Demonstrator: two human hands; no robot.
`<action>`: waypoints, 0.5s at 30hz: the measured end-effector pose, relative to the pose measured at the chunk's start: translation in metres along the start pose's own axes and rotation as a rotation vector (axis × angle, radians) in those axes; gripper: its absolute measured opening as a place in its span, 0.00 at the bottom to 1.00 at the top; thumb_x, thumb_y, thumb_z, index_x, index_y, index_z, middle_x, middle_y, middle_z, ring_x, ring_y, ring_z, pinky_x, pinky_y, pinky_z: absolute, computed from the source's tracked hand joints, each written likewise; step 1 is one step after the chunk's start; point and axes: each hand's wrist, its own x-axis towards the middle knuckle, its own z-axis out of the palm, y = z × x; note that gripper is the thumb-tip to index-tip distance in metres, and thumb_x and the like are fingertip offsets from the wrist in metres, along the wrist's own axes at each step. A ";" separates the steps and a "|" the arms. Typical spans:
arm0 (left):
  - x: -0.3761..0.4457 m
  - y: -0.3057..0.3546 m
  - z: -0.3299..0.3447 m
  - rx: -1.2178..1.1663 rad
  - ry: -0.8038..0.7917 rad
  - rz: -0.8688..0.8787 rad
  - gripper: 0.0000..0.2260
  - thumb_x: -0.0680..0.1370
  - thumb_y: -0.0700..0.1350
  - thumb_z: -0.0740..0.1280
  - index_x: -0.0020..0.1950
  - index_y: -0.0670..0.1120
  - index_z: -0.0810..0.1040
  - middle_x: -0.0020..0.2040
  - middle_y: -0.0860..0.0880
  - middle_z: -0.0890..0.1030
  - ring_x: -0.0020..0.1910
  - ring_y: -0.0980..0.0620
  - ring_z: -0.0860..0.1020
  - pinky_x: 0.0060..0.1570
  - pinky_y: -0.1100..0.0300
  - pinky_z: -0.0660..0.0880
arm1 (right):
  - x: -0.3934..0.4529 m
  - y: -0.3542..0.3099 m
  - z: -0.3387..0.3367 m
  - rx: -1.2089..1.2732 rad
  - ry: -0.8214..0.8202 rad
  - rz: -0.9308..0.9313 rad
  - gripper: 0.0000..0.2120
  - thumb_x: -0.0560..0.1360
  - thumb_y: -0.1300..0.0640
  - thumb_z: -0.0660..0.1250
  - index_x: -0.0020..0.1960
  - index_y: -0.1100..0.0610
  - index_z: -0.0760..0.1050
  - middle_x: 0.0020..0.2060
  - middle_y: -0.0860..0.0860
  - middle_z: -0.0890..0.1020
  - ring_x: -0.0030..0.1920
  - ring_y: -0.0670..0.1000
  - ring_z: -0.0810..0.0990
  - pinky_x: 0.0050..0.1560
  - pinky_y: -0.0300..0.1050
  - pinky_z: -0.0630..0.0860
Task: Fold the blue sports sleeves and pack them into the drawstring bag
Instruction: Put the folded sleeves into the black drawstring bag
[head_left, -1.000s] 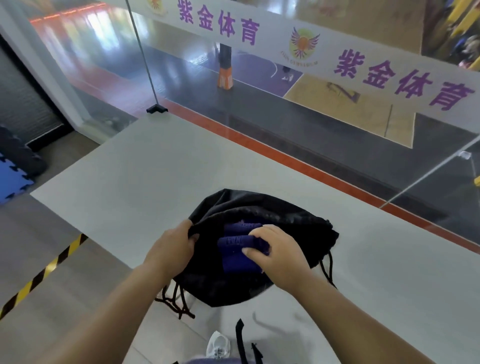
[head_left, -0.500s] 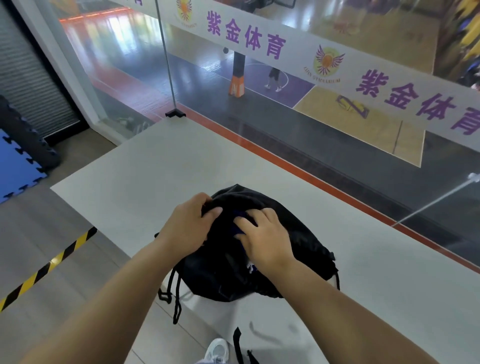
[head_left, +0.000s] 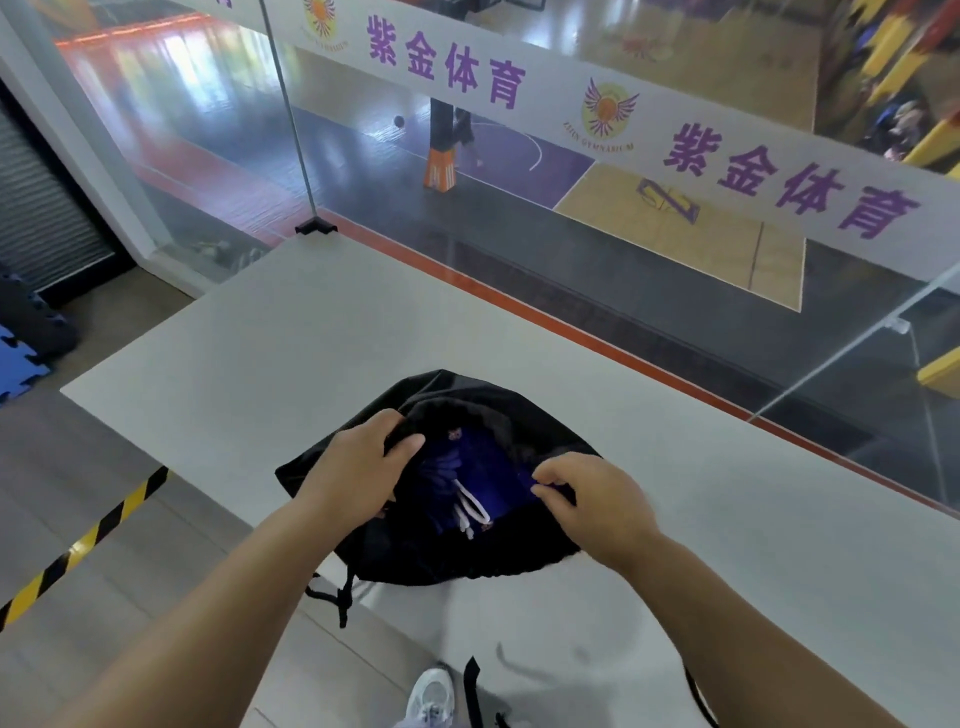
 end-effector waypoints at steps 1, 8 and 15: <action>-0.001 -0.002 0.003 0.027 -0.009 0.011 0.06 0.79 0.53 0.61 0.46 0.52 0.72 0.38 0.49 0.80 0.31 0.50 0.81 0.36 0.55 0.80 | -0.005 0.006 -0.003 -0.001 0.044 0.058 0.06 0.76 0.54 0.66 0.50 0.52 0.80 0.45 0.45 0.82 0.47 0.45 0.78 0.47 0.37 0.73; -0.018 -0.006 0.026 0.153 -0.025 -0.045 0.09 0.80 0.55 0.55 0.48 0.51 0.67 0.39 0.49 0.77 0.30 0.45 0.81 0.28 0.55 0.79 | -0.020 0.044 -0.014 -0.095 0.038 0.271 0.26 0.74 0.49 0.68 0.67 0.57 0.66 0.62 0.52 0.73 0.63 0.53 0.69 0.63 0.46 0.69; -0.036 -0.008 0.050 0.324 -0.101 -0.159 0.31 0.74 0.55 0.68 0.72 0.51 0.58 0.64 0.47 0.69 0.45 0.46 0.80 0.46 0.54 0.78 | -0.006 0.076 -0.008 -0.016 -0.350 0.332 0.37 0.69 0.45 0.71 0.72 0.51 0.59 0.67 0.51 0.72 0.67 0.54 0.69 0.66 0.52 0.70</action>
